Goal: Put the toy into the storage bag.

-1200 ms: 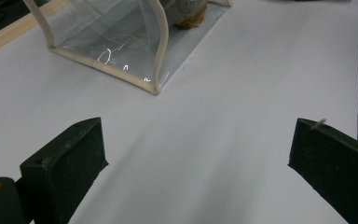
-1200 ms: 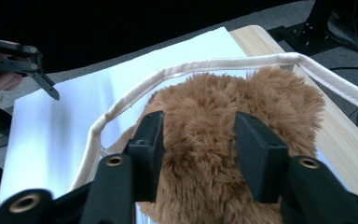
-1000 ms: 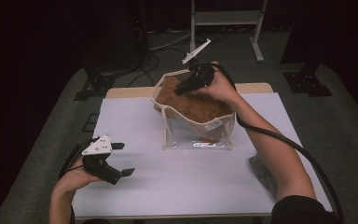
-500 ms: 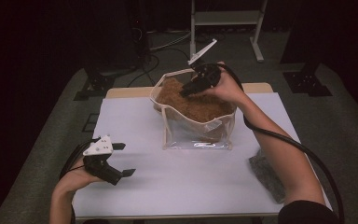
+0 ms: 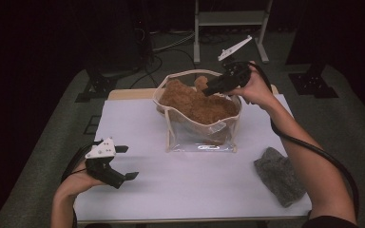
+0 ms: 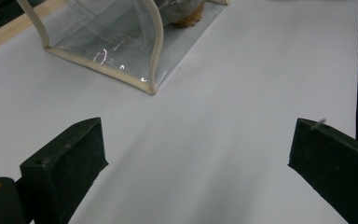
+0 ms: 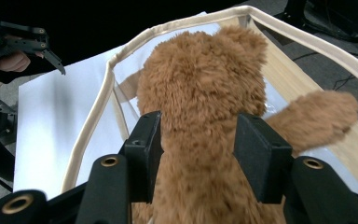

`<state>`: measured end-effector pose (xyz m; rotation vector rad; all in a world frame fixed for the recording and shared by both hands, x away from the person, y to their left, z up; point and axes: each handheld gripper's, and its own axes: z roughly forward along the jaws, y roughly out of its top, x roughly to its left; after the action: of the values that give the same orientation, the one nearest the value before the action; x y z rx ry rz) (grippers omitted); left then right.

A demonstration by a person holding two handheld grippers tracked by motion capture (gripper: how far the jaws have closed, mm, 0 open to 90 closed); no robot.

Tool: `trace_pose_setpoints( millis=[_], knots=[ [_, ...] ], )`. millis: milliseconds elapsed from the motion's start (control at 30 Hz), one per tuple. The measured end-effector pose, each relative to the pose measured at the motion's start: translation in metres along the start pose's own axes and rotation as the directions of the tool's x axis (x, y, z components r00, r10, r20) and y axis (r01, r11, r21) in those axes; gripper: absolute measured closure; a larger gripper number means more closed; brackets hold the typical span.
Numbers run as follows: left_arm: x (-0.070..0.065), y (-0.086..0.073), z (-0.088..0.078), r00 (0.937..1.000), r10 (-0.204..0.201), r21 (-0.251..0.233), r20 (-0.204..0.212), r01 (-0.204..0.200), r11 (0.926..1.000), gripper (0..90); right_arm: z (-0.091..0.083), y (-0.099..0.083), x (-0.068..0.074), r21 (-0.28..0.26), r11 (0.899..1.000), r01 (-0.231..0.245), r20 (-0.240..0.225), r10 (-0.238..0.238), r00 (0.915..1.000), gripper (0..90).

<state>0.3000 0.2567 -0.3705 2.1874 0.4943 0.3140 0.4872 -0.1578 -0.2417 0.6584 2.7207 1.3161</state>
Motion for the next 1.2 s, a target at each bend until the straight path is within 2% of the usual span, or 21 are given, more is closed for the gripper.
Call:
trace_pose_setpoints(
  millis=[167, 533, 1200],
  knots=[
    [0.000, -0.001, 0.001, 1.0000, 0.000, 0.007, 0.003, 0.000, 1.0000, 2.9, -0.014, -0.014, -0.001, -0.012, 1.000, -0.019, 0.010, 0.019, 0.9998, 48.9],
    [0.001, -0.002, 0.002, 1.0000, -0.005, 0.003, 0.001, 0.005, 1.0000, 2.9, -0.040, -0.032, 0.001, -0.038, 0.999, -0.039, 0.034, 0.040, 0.9986, 47.5],
    [0.002, -0.004, 0.003, 1.0000, -0.007, 0.008, 0.005, 0.007, 0.9999, 2.9, -0.085, -0.078, 0.002, -0.092, 0.991, -0.102, 0.073, 0.108, 0.9914, 45.6]
  ],
)
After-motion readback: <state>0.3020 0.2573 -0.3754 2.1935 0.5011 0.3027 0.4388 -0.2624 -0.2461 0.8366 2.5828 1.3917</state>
